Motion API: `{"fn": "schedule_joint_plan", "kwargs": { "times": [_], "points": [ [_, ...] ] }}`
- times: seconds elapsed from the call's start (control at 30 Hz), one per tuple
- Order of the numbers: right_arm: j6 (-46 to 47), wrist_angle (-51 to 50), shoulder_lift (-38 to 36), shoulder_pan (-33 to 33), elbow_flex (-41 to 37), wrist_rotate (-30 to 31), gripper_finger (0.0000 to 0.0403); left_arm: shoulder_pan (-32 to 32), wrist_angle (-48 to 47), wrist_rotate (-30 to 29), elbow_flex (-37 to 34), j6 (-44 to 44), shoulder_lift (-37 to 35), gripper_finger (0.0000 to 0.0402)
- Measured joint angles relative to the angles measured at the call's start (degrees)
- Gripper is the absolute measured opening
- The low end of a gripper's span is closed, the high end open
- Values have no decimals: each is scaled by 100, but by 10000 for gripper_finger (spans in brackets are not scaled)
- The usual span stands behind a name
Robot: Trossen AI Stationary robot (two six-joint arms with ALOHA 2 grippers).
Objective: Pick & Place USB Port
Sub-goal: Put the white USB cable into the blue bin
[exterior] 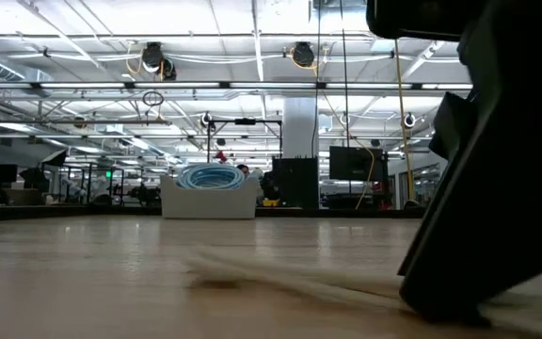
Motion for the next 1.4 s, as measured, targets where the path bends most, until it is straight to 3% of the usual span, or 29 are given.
{"fn": "schedule_joint_plan", "kwargs": {
  "times": [0.07,0.2,0.3,0.53,0.63,0.73,0.83,1.0,1.4],
  "points": [
    [40,-284,-76,3,0,69,17,-86,86,-75,0,104,0,250],
    [573,-1385,-327,67,-7,106,8,-220,71,-292,0,85,0,250],
    [1214,-2583,-835,269,-54,538,5,-287,-12,-436,0,-49,0,250],
    [4361,-5716,-2317,1190,-24,1214,3,-297,-432,-430,0,-537,0,250],
    [5675,-6522,-2590,1652,-12,867,2,-291,-752,-449,0,-853,0,250],
    [6824,-7556,-2646,2011,-16,-196,1,-257,-980,-455,0,-1137,2,250],
    [7141,-7322,-2617,2190,-11,-1029,1,-246,-1039,-469,-10,-1218,2,250],
    [7154,-6891,-2335,2047,-11,-1218,1,-256,-941,-467,-230,-1288,7,250],
    [7153,-7084,-1375,1981,-16,-2191,0,-253,-695,-422,-490,-1325,9,250]
  ]
}}
